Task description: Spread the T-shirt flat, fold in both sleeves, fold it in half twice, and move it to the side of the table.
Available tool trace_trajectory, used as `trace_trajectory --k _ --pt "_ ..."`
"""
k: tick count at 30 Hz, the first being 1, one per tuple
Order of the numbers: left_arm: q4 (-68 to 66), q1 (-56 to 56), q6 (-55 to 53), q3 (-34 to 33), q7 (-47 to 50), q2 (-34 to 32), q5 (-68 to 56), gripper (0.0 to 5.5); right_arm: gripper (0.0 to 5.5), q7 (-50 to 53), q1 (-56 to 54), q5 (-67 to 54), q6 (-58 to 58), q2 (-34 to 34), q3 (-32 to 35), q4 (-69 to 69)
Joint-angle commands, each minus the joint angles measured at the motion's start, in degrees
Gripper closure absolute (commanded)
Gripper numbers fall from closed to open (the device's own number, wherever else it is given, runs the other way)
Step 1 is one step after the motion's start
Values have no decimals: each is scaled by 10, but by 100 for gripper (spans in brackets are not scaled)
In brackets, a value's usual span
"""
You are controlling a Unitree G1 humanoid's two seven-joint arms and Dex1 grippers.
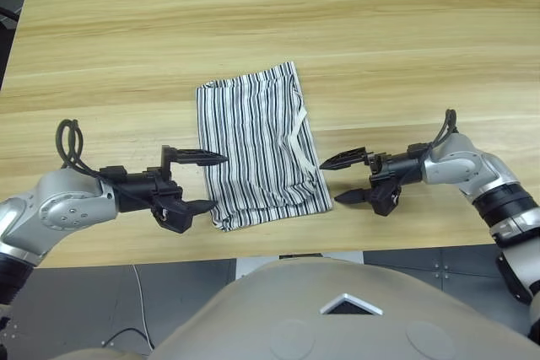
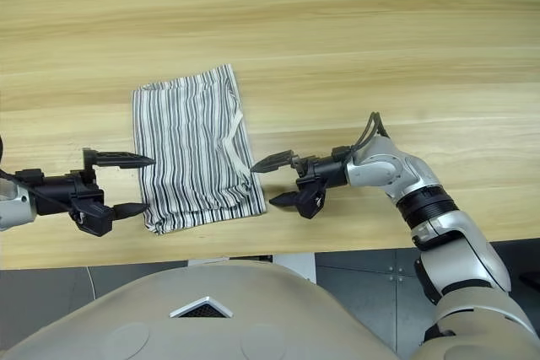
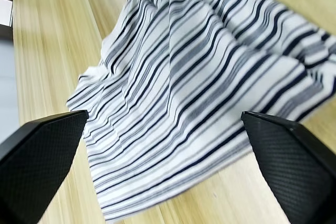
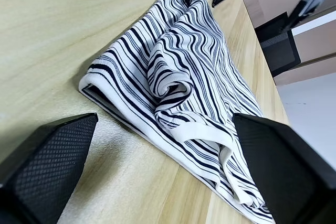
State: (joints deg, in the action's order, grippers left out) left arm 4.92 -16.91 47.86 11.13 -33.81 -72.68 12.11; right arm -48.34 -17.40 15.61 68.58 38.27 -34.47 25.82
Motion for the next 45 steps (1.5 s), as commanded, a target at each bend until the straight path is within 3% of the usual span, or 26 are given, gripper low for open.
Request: trace_trajectory --k 1,18,27,45 --pt "-7 -2 9 -25 -15 -6 -1 0 74 -1 0 42 -12 -3 -18 17" --pt "-135 -6 56 22 -20 63 124 0 74 22 -4 47 -12 4 -37 17" --pt "-133 7 72 54 -19 102 122 0 74 28 -8 57 -9 -4 -50 19" --pt "-93 -22 64 69 -42 61 70 0 74 50 -29 85 -5 -36 -72 36"
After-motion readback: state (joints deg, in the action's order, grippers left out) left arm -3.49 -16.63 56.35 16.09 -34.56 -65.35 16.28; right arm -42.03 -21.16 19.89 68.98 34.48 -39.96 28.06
